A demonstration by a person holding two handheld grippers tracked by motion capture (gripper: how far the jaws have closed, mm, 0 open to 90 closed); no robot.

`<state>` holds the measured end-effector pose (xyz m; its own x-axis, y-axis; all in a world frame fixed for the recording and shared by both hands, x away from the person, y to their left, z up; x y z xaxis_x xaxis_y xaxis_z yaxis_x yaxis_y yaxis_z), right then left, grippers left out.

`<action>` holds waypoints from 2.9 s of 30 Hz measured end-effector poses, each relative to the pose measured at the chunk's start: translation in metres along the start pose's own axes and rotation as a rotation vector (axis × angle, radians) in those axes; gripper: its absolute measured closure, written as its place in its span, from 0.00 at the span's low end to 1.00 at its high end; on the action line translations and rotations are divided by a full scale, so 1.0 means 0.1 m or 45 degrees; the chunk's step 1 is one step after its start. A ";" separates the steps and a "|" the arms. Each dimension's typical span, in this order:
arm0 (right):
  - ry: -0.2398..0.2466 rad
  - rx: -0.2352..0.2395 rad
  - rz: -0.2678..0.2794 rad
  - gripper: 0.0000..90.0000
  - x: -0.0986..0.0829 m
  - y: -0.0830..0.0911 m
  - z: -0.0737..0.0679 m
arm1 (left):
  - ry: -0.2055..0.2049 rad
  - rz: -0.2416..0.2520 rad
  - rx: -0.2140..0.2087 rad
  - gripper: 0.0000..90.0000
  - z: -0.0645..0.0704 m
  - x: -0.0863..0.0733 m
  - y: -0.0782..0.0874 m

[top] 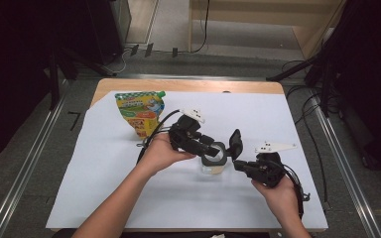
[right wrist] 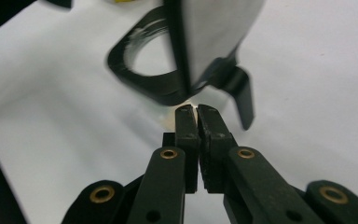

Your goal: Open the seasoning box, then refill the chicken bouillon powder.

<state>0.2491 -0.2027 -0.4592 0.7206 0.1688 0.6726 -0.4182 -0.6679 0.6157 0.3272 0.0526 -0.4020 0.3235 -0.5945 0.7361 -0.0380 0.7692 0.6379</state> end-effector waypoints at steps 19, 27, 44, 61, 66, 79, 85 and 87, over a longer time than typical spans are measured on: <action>0.165 0.161 -0.037 0.78 -0.07 -0.12 -0.52 | 0.056 0.036 0.097 0.45 -0.13 -0.27 0.47; 0.210 0.208 -0.061 0.70 -0.08 -0.29 -0.63 | 0.122 0.071 0.152 0.46 -0.21 -0.41 0.68; 0.308 0.210 -0.101 0.60 -0.04 -0.56 -0.71 | 0.233 0.032 0.330 0.48 -0.35 -0.81 1.17; 0.320 0.223 -0.121 0.60 -0.04 -0.62 -0.74 | 0.322 0.079 0.467 0.48 -0.55 -1.15 1.61; 0.309 0.218 -0.127 0.60 -0.04 -0.63 -0.72 | 0.345 0.091 0.526 0.48 -0.66 -1.26 1.73; 0.303 0.204 -0.130 0.60 -0.08 -0.64 -0.72 | 0.337 0.114 0.606 0.45 -0.95 -1.27 1.72; 0.286 0.193 -0.123 0.60 -0.11 -0.62 -0.70 | 0.333 0.131 0.599 0.50 -1.06 -1.23 1.63; 0.285 0.193 -0.116 0.59 -0.11 -0.62 -0.71 | 0.329 0.151 0.585 0.51 -1.09 -1.20 1.60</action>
<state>0.2275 -0.1117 -0.4758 0.6042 0.3780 0.7015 -0.2578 -0.7403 0.6209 0.3852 0.2721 -0.4131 0.5120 -0.3882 0.7663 -0.4792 0.6113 0.6298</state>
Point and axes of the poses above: each handheld gripper's, and its own axes: y roughly backward along the jaws, x roughly out of its top, z roughly to its right, the point moved 1 cm from there along -y, roughly forward along the jaws, and after that the axes turned 8 degrees about -y, right-handed, at the moved point
